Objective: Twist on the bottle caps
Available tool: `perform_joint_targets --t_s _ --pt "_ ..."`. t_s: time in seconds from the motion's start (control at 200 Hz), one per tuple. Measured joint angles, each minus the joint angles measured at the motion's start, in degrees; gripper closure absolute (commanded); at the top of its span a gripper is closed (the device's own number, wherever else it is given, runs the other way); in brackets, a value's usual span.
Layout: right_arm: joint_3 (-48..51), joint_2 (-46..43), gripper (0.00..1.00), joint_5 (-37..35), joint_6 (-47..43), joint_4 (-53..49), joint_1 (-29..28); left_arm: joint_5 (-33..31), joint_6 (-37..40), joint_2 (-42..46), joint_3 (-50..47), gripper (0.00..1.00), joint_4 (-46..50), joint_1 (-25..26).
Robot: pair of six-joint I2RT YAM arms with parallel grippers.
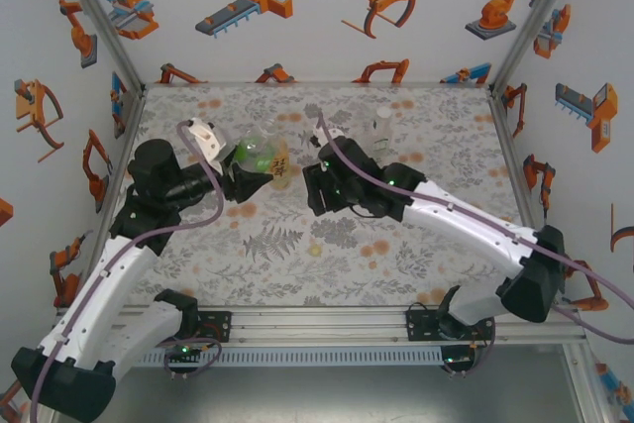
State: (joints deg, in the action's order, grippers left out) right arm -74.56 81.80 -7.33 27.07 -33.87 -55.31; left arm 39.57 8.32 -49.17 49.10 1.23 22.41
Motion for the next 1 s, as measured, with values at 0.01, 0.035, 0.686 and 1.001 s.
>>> perform_joint_targets --t_s 0.01,0.035,0.686,1.001 --pt "0.2 0.28 0.48 -0.15 0.31 -0.02 -0.11 -0.26 0.04 0.2 -0.15 1.0 0.0 0.0" --pt "0.68 1.11 0.49 -0.46 1.01 -0.11 -0.5 -0.76 0.24 0.55 -0.42 1.0 0.04 0.0" --pt "6.51 13.62 0.55 -1.33 11.65 1.51 -5.81 -4.92 1.64 0.98 -0.92 1.0 0.15 0.0" --pt "15.61 7.52 0.55 -1.16 12.17 1.49 2.71 -4.9 1.66 0.52 -0.92 1.0 0.35 0.0"
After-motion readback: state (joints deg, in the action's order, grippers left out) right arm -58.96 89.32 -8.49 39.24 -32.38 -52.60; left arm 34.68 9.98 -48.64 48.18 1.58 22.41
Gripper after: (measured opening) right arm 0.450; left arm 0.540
